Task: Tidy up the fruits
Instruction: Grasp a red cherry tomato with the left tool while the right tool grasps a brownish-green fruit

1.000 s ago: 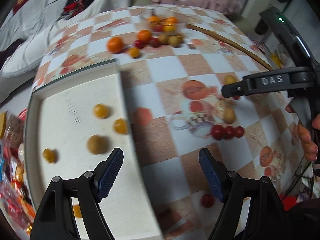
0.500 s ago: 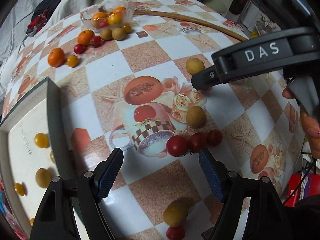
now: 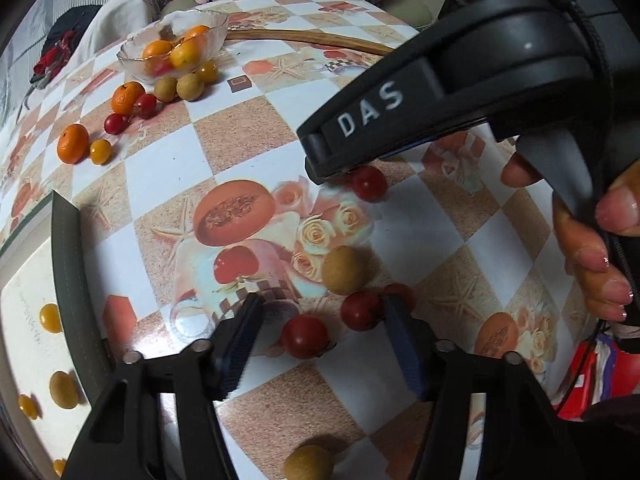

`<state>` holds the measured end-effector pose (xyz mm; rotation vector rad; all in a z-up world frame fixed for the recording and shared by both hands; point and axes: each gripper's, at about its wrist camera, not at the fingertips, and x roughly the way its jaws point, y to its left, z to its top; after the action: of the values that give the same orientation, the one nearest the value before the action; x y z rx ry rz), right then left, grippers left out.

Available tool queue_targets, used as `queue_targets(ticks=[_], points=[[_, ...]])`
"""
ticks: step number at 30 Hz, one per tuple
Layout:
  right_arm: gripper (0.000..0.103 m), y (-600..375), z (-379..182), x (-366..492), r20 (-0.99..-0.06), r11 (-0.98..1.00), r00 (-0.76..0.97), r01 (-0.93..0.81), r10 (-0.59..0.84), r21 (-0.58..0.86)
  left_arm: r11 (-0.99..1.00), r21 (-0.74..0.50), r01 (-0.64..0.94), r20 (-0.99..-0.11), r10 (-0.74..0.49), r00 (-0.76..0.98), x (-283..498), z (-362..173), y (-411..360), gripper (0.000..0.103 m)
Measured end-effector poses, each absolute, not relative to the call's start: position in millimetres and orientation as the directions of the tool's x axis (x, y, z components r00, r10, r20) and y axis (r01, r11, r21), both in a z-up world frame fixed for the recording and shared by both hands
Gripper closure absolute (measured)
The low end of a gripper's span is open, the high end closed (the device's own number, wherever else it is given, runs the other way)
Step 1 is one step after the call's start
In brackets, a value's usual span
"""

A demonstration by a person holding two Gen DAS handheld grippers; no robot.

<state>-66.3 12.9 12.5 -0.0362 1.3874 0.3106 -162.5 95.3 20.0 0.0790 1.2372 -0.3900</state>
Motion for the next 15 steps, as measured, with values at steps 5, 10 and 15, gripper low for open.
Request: queue_targets(ticks=[5, 10, 15], points=[[0.073, 7, 13, -65, -0.962, 0.953, 0.128, -0.217, 0.243, 0.212, 0.925, -0.187, 0.331, -0.929, -0.276, 0.247, -166, 24, 90, 0.067], [0.073, -3, 18, -70, -0.949, 0.945, 0.131, -0.196, 0.288, 0.260, 0.932, -0.250, 0.261, -0.924, -0.311, 0.223, -169, 26, 105, 0.069], [0.073, -11, 23, -76, -0.943, 0.941, 0.125, -0.181, 0.309, 0.285, 0.940, -0.273, 0.207, -0.925, -0.315, 0.211, -170, 26, 122, 0.082]])
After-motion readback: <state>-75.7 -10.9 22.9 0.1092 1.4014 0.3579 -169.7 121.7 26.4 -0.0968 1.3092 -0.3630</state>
